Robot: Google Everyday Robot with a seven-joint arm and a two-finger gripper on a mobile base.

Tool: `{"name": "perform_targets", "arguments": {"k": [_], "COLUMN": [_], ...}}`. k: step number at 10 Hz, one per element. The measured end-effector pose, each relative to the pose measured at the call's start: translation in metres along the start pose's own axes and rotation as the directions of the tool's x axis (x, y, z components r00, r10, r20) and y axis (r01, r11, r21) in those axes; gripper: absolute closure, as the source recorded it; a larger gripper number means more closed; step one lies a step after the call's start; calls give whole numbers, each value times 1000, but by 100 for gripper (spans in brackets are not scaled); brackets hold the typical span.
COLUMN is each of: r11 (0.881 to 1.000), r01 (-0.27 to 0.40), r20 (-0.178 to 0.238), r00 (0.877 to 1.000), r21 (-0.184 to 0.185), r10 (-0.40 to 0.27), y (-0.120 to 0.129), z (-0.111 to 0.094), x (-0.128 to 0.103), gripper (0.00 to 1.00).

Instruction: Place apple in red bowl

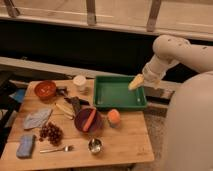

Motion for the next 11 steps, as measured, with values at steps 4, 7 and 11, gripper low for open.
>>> {"name": "perform_targets", "arguments": {"k": [4, 7, 11], "r11": [1000, 1000, 1000], "r01": [0, 0, 10], "r20": [0, 0, 3], "r00": [1000, 1000, 1000], "r21": [0, 0, 6], "r10": [0, 0, -10], "y": [0, 0, 2], "z": [0, 0, -1], "x": [0, 0, 0], "gripper": [20, 20, 20]}}
